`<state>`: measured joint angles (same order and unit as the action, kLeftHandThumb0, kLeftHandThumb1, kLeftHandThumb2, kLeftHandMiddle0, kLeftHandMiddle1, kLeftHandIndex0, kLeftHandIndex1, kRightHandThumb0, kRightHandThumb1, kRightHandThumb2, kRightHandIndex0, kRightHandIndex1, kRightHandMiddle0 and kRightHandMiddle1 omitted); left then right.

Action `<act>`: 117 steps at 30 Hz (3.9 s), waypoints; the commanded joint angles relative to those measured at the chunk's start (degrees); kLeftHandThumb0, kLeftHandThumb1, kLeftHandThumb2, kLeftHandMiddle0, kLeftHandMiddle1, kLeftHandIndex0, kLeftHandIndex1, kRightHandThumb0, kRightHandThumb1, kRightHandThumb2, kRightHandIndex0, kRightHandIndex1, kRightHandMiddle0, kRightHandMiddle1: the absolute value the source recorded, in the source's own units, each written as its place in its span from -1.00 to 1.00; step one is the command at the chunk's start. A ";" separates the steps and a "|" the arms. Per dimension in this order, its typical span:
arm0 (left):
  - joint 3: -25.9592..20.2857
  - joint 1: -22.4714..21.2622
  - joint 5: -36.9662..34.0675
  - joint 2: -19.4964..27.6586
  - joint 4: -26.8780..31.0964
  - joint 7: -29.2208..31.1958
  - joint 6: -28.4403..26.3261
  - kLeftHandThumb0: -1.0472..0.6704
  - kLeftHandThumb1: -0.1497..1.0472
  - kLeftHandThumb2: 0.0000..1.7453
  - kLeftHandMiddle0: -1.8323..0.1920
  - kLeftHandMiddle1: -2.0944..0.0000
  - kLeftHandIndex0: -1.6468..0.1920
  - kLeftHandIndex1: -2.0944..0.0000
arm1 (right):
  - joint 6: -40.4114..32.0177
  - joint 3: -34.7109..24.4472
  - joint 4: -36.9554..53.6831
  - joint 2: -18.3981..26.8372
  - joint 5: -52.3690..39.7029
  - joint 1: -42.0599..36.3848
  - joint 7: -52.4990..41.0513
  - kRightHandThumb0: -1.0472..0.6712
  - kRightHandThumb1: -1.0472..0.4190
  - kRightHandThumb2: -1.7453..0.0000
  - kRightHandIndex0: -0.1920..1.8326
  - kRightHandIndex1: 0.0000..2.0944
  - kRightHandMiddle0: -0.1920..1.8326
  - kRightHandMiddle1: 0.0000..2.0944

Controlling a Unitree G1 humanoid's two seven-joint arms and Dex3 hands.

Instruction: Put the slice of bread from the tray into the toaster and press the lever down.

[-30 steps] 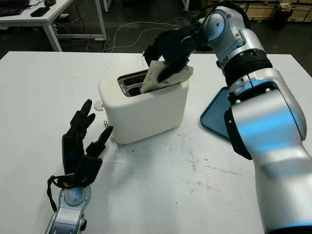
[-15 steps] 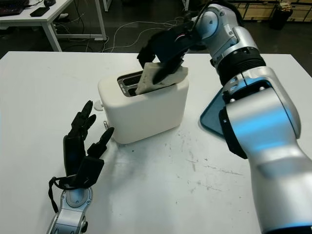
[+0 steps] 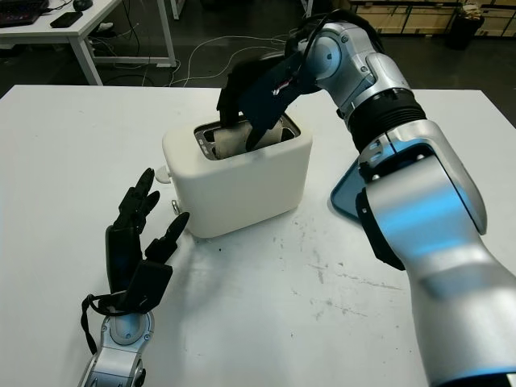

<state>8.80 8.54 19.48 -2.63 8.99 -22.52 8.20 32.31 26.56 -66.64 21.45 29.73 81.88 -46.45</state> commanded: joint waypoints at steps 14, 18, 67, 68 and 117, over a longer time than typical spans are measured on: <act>-0.17 0.18 0.22 -1.00 0.08 -0.12 0.62 -0.52 0.79 -0.77 0.51 0.64 0.39 1.00 | 2.16 0.10 0.10 3.31 2.88 -0.40 11.87 -0.73 -0.71 1.00 -0.57 -0.36 -0.17 -0.99; -0.38 0.58 0.67 -0.80 0.73 -0.19 0.11 -0.53 0.79 -0.75 0.50 0.64 0.39 1.00 | 6.29 -2.19 2.17 6.71 2.96 -3.07 24.93 -0.60 -0.70 1.00 -0.48 -0.46 -0.17 -0.98; -14.73 -10.97 6.78 24.57 4.52 14.26 3.13 -0.09 0.62 -1.00 -0.01 0.28 -0.27 0.80 | -9.58 -30.06 61.13 -6.81 -34.72 -80.09 37.47 0.02 -0.80 1.00 0.14 -0.91 0.04 -0.99; -14.98 -11.39 6.89 25.60 4.29 14.92 3.43 -0.07 0.61 -1.00 -0.02 0.27 -0.29 0.80 | -9.41 -30.10 60.78 -6.90 -34.68 -79.90 37.34 0.02 -0.80 1.00 0.14 -0.91 0.04 -0.99; -4.65 -34.61 14.09 41.72 -14.45 31.07 9.85 -0.03 0.54 -0.99 -0.10 -0.13 -0.61 0.98 | -11.09 -30.69 61.20 -8.29 -31.69 -81.04 36.42 -0.03 -0.80 1.00 0.15 -0.96 0.04 -1.00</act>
<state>3.71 -25.18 33.35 38.06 -5.76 7.77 17.68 22.03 -3.88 -6.21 13.47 -1.47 1.36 -9.90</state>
